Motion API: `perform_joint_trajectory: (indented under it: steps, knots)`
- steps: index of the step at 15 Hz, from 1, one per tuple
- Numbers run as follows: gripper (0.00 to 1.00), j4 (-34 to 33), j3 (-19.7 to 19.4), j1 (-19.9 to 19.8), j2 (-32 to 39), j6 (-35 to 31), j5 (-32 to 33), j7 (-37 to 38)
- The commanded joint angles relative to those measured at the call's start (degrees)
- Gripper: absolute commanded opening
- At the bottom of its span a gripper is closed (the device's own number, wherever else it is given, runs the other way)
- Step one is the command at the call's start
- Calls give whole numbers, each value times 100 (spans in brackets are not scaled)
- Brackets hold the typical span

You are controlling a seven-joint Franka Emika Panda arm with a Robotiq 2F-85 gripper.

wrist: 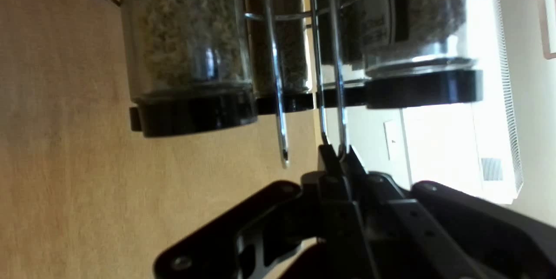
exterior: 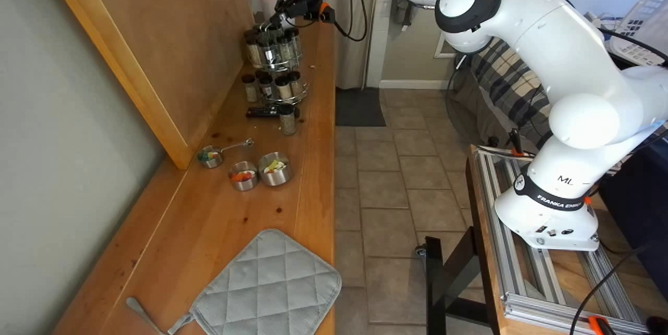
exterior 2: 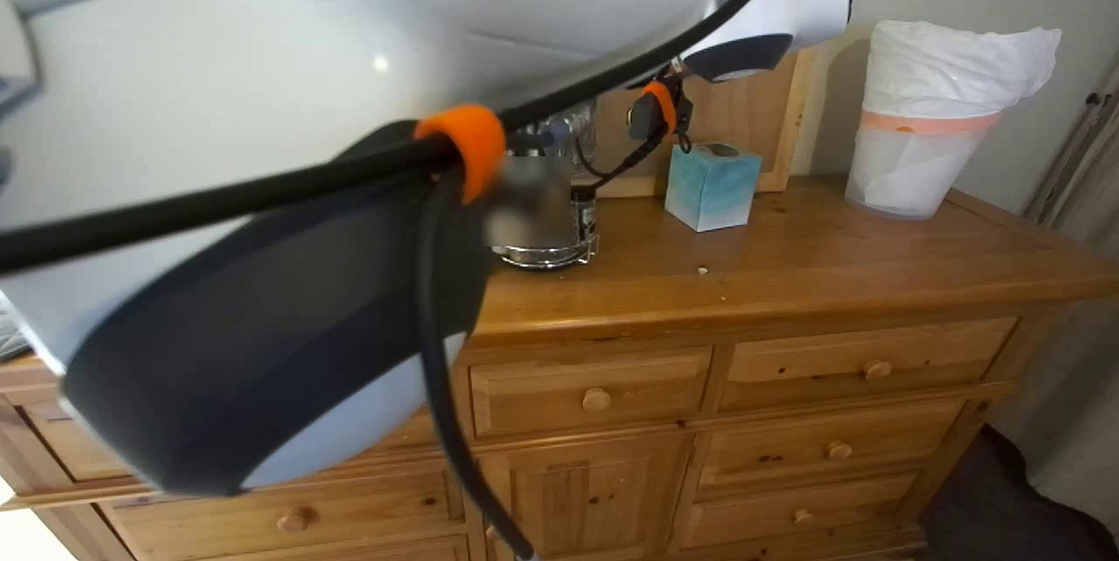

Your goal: Move the seasoning rack to the left, pick up the container on the left and put it on the bottom compartment of the seasoning rack

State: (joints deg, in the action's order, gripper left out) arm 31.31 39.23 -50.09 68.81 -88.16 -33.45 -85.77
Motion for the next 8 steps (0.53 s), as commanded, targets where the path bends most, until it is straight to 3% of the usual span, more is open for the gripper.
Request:
perform_joint_trajectory:
  steps: [1, 3, 4, 5, 8]
  knots:
    - [3, -28, -24, -77, -149, 419, 78, 90]
    - [5, -64, -130, -57, -181, 399, 169, 86]
    - [30, -80, -195, -41, -201, 348, 222, 92]
    - [30, -96, -238, -33, -214, 319, 252, 86]
    - [49, -130, -344, 5, -293, 246, 365, 80]
